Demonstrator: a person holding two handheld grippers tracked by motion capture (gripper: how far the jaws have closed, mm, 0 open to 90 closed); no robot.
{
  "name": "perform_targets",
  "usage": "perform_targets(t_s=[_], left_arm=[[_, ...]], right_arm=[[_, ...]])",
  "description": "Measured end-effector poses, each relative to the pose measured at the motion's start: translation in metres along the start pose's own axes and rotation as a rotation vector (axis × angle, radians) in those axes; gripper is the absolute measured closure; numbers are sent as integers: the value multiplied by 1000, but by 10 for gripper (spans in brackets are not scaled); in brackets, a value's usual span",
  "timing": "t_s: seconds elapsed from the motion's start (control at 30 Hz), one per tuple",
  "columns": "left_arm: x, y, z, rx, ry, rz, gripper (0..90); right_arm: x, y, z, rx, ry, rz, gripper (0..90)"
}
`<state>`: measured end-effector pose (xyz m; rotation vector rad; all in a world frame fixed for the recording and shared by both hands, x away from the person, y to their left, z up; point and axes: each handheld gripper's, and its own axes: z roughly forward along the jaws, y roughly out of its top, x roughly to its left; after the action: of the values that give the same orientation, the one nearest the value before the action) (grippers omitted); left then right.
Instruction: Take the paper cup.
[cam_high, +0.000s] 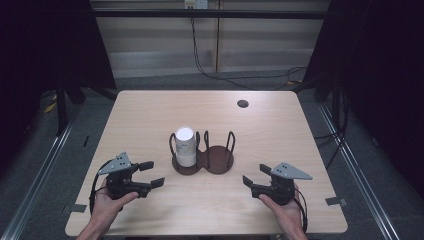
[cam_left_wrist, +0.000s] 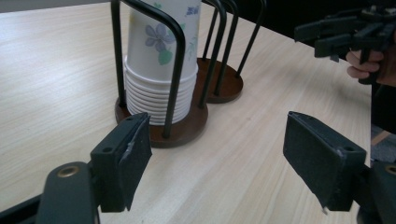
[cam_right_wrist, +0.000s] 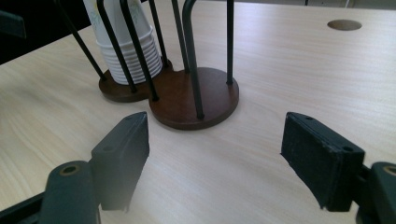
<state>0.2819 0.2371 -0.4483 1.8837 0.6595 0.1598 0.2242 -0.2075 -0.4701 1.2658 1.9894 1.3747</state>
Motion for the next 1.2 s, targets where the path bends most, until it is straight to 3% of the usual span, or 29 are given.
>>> perform_targets(t_s=[0.07, 0.13, 0.3, 0.37, 0.6, 0.63, 0.73, 0.87, 1.13, 1.2], left_arm=[[0, 1, -1, -20, 7, 1, 283], [1, 2, -2, -60, -16, -25, 319], [-1, 4, -2, -75, -18, -24, 323], [-1, 5, -3, -67, -16, -17, 322], [0, 14, -6, -35, -26, -62, 338], [-1, 16, -4, -1, -17, -47, 325], [-3, 19, -3, 24, -12, -18, 309], [-4, 29, -4, 26, -5, 0, 255], [0, 52, 3, 24, 0, 1, 251], [0, 58, 5, 25, 18, 14, 251]], right_arm=[[0, -1, -1, 1, 3, 6, 227], [0, -2, -2, 1, 8, 5, 223], [0, -1, -2, 6, 12, 4, 209], [0, -1, -1, 6, 13, 2, 210], [2, 0, 3, 33, 30, -14, 206], [2, 0, 1, 35, 35, -24, 205], [3, 1, 0, 36, 34, -27, 200], [3, 2, 0, 33, 32, -29, 197], [3, 1, 1, 47, 30, -27, 195], [2, 0, -1, 46, 33, -23, 195]])
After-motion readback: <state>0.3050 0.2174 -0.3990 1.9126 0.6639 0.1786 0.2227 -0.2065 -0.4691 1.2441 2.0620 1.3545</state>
